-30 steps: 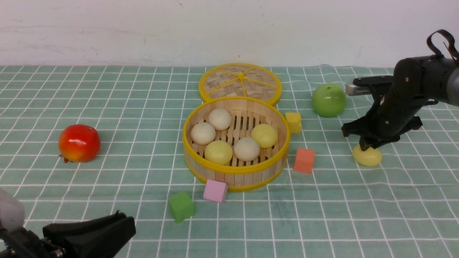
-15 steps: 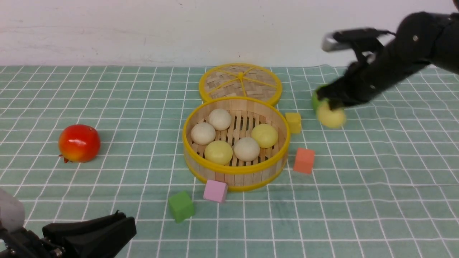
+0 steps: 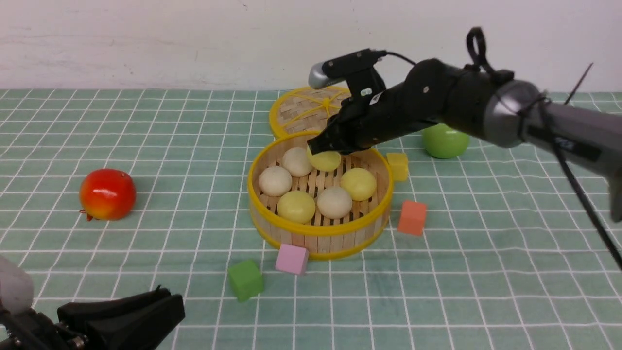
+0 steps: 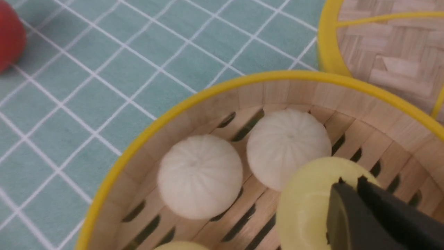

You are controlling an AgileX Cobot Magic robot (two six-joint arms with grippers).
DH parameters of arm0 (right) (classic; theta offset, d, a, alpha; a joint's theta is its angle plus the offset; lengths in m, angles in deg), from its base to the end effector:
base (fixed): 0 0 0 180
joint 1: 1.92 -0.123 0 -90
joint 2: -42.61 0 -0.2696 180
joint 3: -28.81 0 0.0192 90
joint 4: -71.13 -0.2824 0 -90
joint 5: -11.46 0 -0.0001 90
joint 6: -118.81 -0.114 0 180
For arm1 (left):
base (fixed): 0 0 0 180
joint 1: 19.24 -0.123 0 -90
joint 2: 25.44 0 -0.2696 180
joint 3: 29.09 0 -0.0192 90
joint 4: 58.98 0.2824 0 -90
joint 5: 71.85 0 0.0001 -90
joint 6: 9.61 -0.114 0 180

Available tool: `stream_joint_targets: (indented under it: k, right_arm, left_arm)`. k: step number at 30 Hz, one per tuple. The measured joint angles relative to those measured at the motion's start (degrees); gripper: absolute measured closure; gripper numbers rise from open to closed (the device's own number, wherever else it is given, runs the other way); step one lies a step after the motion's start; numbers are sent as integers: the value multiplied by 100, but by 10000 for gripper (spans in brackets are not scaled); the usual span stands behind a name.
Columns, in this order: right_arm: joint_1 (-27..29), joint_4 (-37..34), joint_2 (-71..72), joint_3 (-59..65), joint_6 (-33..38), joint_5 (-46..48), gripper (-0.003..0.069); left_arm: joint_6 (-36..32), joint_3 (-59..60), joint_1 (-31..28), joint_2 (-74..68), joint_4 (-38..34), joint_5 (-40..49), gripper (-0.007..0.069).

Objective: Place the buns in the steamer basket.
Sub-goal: Use the right arm to put the steamed stuffed bun into the steamer

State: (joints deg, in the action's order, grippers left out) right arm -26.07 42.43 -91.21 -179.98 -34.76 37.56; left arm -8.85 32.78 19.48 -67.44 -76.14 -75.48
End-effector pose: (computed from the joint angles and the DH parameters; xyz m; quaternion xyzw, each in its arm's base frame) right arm 0.4936 0.2478 0.1937 -0.2344 0.8648 0.1833 0.4045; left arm 0.1499 -0.1175 0.2337 0.1330 0.7567 -0.2972 0.5670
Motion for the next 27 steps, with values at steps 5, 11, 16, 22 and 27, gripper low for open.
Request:
stream_joint_targets:
  k: [5,11,16,22,27]
  right_arm:
    - [12,71,-244,-185,4,-18,653]
    - [62,315,-303,-226,4,-174,653]
    - [69,482,-481,-226,4,-233,648]
    - [64,524,-576,-226,4,-425,594]
    - [64,530,-559,-226,4,-485,403]
  left_arm:
    - [0,0,0,0,0,0,501]
    - [0,0,0,0,0,0,494]
    - [0,0,0,0,0,0,491]
    - [0,0,0,0,0,0,483]
    - [0,0,0,0,0,0,480]
